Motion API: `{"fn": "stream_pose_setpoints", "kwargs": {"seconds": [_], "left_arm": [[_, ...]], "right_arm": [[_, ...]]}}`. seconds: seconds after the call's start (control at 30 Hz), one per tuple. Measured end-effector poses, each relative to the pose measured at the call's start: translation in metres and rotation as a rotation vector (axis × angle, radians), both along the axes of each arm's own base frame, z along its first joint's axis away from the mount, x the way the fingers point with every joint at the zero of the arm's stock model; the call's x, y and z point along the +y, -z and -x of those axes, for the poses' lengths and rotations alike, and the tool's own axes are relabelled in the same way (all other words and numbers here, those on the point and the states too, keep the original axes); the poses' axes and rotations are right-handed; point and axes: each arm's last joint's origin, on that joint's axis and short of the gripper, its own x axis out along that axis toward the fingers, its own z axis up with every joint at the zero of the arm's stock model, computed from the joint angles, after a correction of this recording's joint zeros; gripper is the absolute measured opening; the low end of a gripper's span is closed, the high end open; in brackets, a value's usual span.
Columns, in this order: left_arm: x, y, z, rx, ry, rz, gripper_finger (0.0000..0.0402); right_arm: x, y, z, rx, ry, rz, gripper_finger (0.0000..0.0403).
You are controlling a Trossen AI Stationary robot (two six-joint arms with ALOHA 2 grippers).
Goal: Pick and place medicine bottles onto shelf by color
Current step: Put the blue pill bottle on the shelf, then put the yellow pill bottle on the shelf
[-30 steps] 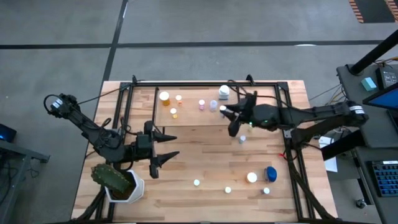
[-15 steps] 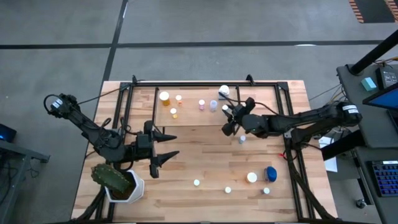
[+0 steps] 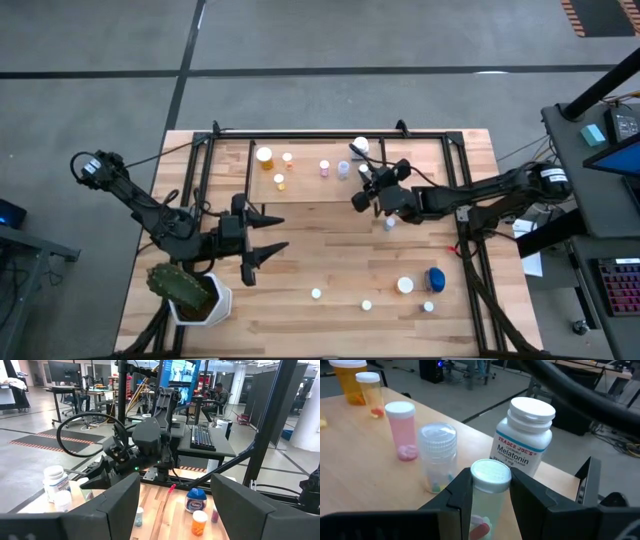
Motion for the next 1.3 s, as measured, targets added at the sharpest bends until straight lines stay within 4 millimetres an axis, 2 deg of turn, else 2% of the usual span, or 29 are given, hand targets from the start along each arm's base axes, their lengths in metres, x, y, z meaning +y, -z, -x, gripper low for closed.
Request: {"fn": "stream_pose_setpoints", "kwargs": {"seconds": [0.33,0.73,0.83,1.03,1.2,1.3], "left_arm": [[0.0,0.0,0.0,0.001,-0.003,-0.004,0.0228],[0.0,0.0,0.0,0.001,-0.003,-0.005,0.0228],[0.0,0.0,0.0,0.0,-0.003,0.001,0.0228],[0.0,0.0,0.0,-0.004,-0.003,0.019,0.0228],[-0.003,0.007,-0.005,-0.014,-0.004,0.139,0.0228],[-0.009,0.018,-0.013,-0.006,-0.006,0.242,0.0228]], "right_arm": [[0.0,0.002,-0.001,0.004,0.005,0.0,0.0109],[0.001,-0.003,0.0,-0.019,-0.008,-0.023,0.0192],[0.002,-0.018,-0.001,-0.06,-0.04,-0.033,0.0202],[0.009,-0.061,0.0,-0.126,-0.139,-0.023,0.0207],[0.025,-0.104,0.01,-0.115,-0.205,-0.047,0.0202],[0.037,-0.126,0.017,-0.095,-0.337,-0.142,0.0199]]}}
